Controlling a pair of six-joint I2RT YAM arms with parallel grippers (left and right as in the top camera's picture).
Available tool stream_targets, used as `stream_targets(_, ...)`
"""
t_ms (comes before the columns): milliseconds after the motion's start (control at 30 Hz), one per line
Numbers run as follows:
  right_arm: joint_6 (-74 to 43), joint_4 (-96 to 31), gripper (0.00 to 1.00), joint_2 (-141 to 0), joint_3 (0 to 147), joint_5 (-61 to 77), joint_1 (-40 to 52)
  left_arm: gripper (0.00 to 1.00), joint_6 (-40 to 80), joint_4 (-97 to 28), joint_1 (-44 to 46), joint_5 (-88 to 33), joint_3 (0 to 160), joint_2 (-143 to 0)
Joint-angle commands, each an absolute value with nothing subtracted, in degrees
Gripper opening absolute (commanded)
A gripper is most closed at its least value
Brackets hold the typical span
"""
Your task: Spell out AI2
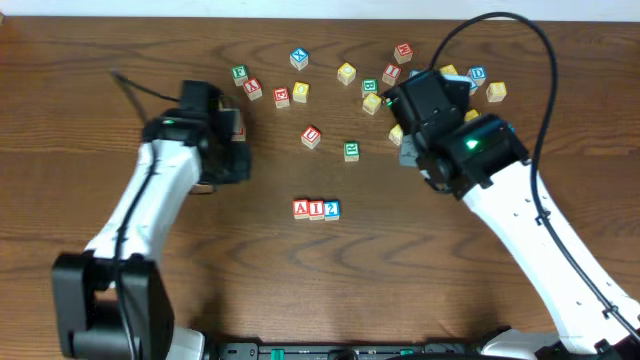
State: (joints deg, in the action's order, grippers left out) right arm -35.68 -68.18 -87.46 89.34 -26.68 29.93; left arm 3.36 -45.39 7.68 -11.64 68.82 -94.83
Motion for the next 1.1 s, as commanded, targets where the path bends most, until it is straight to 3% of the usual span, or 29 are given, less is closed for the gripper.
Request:
stream_targets(0,-35.0,-68.4,0.03,-86.5,90.3,-27.9,28.5,0.07,5.5,-43.8,10.9,-9.2,68.5,-95.7)
stream_targets(1067,-35.1,-66.0,0.06,-86.5,90.3,-26.6,25.8,0.07,7.8,-37.4,17.7,-9.2,68.5,-102.7)
